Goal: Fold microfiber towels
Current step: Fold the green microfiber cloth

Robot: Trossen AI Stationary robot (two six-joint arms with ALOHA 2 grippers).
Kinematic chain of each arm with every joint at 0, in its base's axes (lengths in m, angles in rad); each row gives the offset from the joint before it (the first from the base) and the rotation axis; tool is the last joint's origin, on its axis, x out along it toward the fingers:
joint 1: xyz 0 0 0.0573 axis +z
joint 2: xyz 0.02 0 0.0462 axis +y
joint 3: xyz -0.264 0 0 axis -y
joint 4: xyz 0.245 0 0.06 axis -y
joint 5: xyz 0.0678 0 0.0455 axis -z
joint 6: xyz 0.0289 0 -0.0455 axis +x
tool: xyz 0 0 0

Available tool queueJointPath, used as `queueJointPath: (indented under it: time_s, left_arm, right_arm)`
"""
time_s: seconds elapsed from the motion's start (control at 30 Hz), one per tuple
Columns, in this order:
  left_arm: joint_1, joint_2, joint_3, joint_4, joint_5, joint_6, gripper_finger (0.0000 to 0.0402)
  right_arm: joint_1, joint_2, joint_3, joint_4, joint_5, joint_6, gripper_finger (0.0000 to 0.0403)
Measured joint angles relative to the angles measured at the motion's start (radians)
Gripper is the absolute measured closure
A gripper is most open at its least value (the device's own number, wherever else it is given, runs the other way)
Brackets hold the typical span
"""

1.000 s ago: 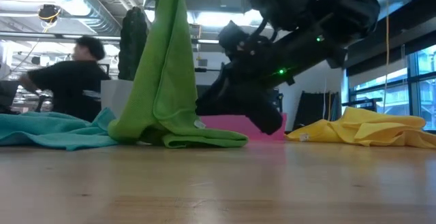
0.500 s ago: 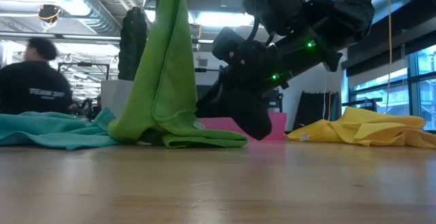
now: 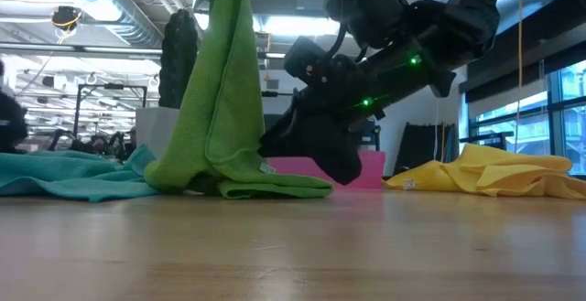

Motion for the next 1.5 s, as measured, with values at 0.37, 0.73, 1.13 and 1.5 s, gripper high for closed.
queueJointPath:
  time_s: [0.37, 0.73, 1.13, 1.5]
  left_arm:
    - [0.000, 0.000, 0.000, 0.000, 0.000, 0.000, 0.0401]
    - [0.000, 0.000, 0.000, 0.001, 0.000, 0.000, 0.0401]
    - [0.000, 0.000, 0.000, 0.000, 0.000, 0.000, 0.0401]
    - [0.006, 0.000, 0.000, 0.001, 0.000, -0.003, 0.0401]
  right_arm:
    - [0.000, 0.008, 0.001, 0.003, -0.011, 0.003, 0.0290]
    - [-0.020, 0.008, 0.001, 0.002, -0.035, 0.053, 0.0292]
    - [-0.022, 0.008, 0.001, -0.033, -0.024, 0.056, 0.0388]
    - [0.095, -0.182, 0.017, -0.337, 0.346, 0.062, 0.0400]
